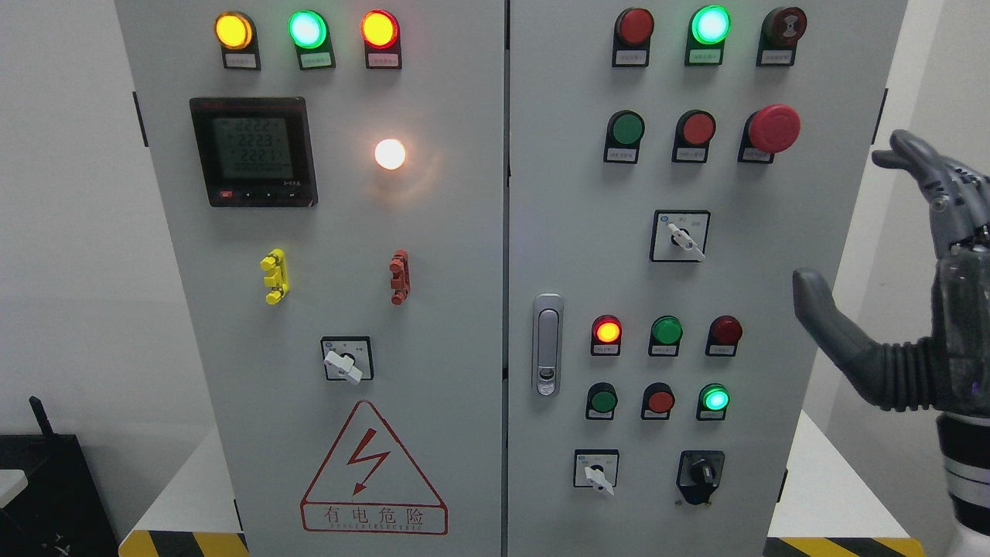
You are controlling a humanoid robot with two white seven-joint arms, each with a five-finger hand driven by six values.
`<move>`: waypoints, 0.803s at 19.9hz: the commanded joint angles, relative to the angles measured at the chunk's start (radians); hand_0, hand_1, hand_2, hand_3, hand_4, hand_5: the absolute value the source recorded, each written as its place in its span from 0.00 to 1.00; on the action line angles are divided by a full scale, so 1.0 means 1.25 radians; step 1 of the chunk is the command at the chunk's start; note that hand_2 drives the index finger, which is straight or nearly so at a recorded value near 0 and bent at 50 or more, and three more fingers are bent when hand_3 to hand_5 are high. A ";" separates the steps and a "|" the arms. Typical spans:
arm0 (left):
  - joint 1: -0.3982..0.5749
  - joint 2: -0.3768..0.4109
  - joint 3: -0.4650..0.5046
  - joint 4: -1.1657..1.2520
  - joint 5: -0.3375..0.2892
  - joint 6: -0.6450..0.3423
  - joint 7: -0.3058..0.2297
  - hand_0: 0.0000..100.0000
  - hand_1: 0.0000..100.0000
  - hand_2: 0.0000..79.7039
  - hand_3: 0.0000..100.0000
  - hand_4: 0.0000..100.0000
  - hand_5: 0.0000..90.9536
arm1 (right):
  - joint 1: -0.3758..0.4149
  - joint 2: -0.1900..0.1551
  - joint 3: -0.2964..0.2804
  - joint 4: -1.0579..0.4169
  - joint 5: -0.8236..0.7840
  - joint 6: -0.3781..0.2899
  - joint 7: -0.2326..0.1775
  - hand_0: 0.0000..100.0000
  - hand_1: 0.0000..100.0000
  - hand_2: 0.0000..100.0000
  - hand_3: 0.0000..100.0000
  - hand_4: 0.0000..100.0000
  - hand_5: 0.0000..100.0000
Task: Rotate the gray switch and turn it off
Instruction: 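Raise the right hand toward the upper rotary switch on the second door, then move the right hand onto the switch and pinch its knob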
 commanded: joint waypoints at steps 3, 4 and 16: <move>0.000 0.000 -0.001 0.011 0.000 0.000 0.003 0.12 0.39 0.00 0.00 0.00 0.00 | -0.001 0.025 0.059 0.021 0.000 0.067 -0.002 0.21 0.37 0.28 0.79 0.79 1.00; 0.000 0.000 -0.001 0.011 0.000 0.000 0.003 0.12 0.39 0.00 0.00 0.00 0.00 | -0.001 0.031 0.064 0.026 0.000 0.073 -0.003 0.21 0.37 0.29 0.80 0.80 1.00; 0.000 0.000 -0.001 0.011 0.000 0.000 0.004 0.12 0.39 0.00 0.00 0.00 0.00 | -0.002 0.098 0.141 0.047 0.033 0.188 -0.001 0.14 0.37 0.43 0.85 0.83 1.00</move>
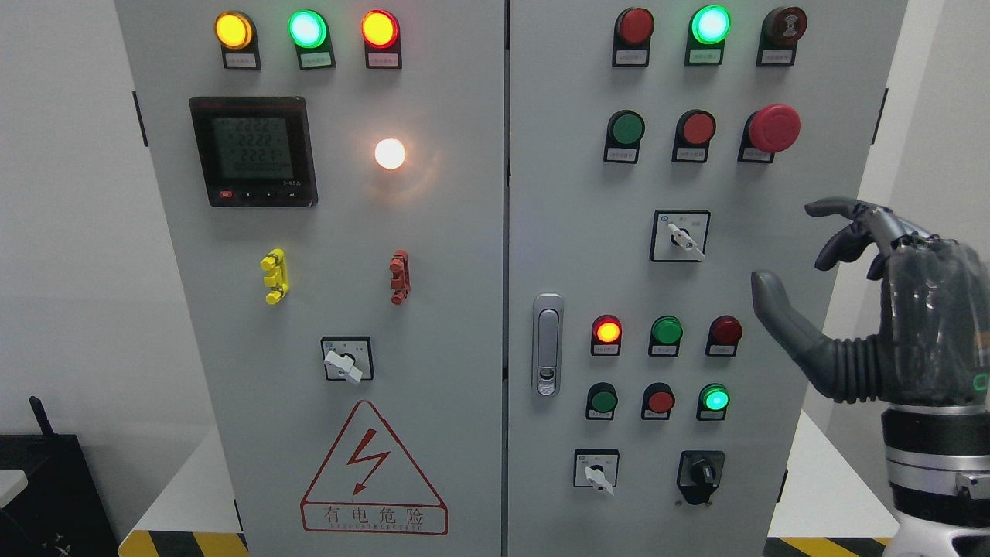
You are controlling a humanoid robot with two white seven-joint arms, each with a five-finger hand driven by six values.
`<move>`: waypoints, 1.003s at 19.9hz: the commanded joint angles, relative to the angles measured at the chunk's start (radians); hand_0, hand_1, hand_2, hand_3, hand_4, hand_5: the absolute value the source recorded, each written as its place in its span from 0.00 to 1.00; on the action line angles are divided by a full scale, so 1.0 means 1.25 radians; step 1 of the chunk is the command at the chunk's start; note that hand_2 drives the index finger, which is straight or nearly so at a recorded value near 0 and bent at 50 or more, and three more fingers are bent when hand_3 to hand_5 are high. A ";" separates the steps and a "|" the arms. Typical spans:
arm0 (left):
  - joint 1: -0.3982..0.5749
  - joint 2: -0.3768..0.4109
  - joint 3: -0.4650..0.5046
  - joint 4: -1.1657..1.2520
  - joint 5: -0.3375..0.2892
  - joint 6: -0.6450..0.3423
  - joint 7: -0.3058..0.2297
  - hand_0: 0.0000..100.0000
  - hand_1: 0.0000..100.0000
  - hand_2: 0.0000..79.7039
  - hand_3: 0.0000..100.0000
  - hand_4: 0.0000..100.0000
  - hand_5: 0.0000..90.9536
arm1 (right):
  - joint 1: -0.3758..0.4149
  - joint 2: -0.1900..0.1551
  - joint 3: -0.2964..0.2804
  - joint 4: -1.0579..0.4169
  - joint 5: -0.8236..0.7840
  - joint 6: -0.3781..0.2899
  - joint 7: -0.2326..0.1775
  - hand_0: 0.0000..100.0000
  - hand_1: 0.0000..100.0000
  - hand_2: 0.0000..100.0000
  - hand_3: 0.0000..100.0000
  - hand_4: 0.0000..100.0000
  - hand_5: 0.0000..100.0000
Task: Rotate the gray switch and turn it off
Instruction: 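Move the right hand onto the switch and pinch its knob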
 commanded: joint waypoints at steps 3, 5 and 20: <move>0.000 0.000 -0.001 0.011 0.000 0.000 0.000 0.12 0.39 0.00 0.00 0.00 0.00 | -0.014 0.052 0.080 0.032 0.016 0.068 0.005 0.12 0.38 0.43 0.86 0.83 1.00; 0.000 0.000 -0.001 0.011 0.000 0.000 0.000 0.12 0.39 0.00 0.00 0.00 0.00 | -0.026 0.057 0.092 0.043 0.016 0.089 0.005 0.12 0.39 0.43 0.87 0.84 1.00; 0.000 0.000 -0.001 0.011 0.000 0.000 0.000 0.12 0.39 0.00 0.00 0.00 0.00 | -0.049 0.117 0.140 0.077 0.096 0.167 0.001 0.09 0.47 0.45 0.99 0.94 1.00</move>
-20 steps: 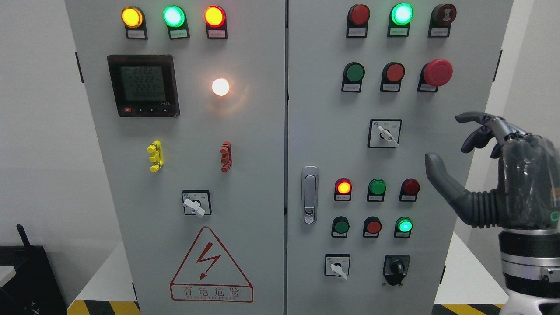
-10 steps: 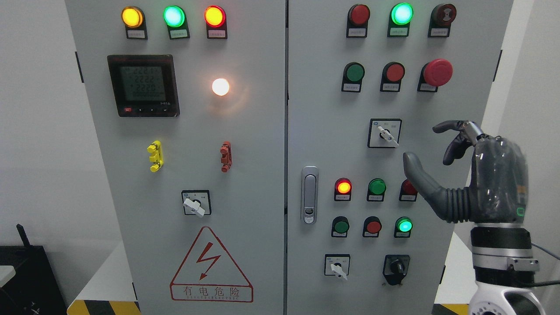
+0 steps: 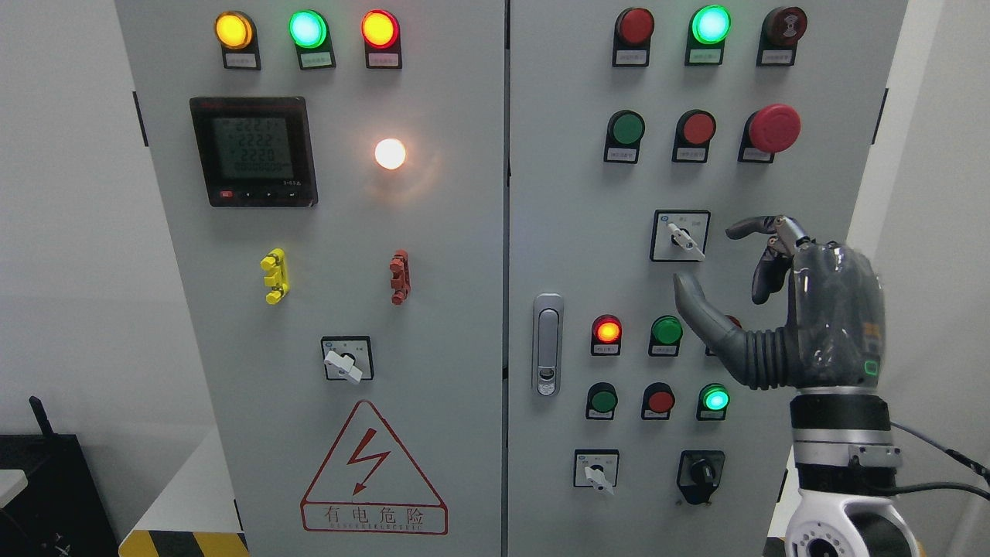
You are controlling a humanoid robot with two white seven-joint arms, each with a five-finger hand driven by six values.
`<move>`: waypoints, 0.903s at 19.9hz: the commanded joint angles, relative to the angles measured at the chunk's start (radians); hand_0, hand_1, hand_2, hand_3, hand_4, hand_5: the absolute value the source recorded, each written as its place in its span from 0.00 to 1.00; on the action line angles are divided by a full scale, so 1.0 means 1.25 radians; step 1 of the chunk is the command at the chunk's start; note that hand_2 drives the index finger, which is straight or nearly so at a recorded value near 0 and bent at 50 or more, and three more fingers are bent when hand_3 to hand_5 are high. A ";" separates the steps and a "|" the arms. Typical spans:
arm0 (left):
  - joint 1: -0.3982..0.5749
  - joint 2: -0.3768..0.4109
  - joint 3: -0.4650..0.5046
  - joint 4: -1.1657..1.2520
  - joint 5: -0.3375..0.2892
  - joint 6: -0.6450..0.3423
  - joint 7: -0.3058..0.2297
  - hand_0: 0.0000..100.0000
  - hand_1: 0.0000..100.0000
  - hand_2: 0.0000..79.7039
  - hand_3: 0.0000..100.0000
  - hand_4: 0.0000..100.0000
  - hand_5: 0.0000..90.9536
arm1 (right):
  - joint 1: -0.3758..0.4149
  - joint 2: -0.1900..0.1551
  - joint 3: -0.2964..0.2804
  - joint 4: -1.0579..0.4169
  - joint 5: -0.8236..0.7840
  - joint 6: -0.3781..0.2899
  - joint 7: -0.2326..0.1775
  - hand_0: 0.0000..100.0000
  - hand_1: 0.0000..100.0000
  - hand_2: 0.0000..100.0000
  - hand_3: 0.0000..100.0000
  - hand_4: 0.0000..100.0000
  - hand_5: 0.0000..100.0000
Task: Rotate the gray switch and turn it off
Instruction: 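Move the right hand onto the switch and pinch its knob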
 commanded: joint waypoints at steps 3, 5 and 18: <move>0.000 0.000 -0.001 0.011 0.000 0.000 -0.004 0.12 0.39 0.00 0.00 0.00 0.00 | -0.028 0.046 0.036 0.038 0.035 0.039 -0.005 0.10 0.46 0.48 0.99 0.94 1.00; 0.000 0.000 -0.001 0.011 0.000 0.000 -0.002 0.12 0.39 0.00 0.00 0.00 0.00 | -0.033 0.048 0.036 0.044 0.036 0.054 -0.004 0.10 0.45 0.50 0.98 0.93 1.00; 0.000 0.000 -0.001 0.011 0.000 0.000 -0.002 0.12 0.39 0.00 0.00 0.00 0.00 | -0.063 0.048 0.027 0.073 0.043 0.122 0.001 0.06 0.44 0.51 0.97 0.93 1.00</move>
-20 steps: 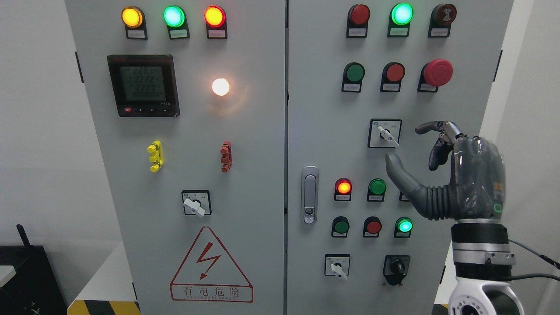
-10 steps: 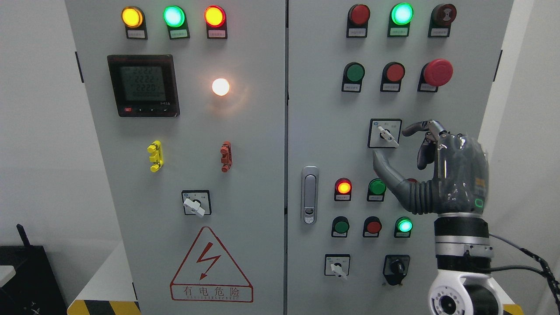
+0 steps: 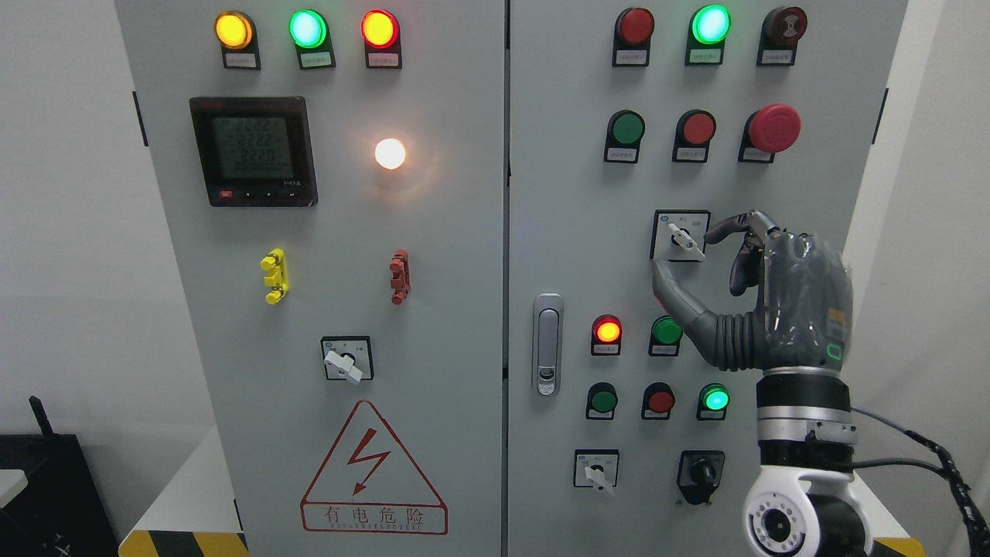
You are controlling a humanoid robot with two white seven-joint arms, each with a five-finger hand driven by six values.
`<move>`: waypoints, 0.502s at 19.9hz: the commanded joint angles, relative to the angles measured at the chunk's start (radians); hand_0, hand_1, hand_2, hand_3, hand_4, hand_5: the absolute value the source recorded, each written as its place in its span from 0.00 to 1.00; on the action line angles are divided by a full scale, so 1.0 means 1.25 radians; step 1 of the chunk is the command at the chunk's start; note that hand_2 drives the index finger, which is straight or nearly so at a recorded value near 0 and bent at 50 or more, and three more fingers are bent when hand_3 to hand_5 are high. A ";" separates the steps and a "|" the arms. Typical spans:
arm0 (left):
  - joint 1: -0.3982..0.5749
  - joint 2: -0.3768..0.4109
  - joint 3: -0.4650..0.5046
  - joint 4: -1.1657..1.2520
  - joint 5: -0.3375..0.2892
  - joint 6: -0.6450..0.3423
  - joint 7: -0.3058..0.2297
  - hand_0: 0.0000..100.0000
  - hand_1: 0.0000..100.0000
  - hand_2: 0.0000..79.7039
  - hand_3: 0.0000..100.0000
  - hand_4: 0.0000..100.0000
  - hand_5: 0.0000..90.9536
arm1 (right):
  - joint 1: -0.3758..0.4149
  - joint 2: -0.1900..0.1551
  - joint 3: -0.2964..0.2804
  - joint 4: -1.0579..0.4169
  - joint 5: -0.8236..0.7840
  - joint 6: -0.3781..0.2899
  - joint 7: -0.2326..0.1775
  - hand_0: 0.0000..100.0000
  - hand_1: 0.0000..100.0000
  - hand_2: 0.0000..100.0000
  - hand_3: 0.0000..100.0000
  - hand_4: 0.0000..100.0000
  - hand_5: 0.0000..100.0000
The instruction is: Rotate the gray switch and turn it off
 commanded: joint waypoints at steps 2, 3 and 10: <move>0.000 0.000 -0.001 0.011 0.000 0.000 0.001 0.12 0.39 0.00 0.00 0.00 0.00 | -0.014 0.009 -0.003 0.027 0.006 0.021 0.006 0.06 0.44 0.51 0.97 0.93 1.00; 0.000 0.000 -0.001 0.011 0.000 0.000 0.001 0.12 0.39 0.00 0.00 0.00 0.00 | -0.014 0.008 -0.003 0.030 0.006 0.021 0.006 0.06 0.44 0.51 0.97 0.93 1.00; 0.000 0.000 -0.001 0.011 0.000 0.000 0.000 0.12 0.39 0.00 0.00 0.00 0.00 | -0.014 0.007 -0.011 0.035 0.007 0.022 0.006 0.06 0.44 0.52 0.97 0.93 1.00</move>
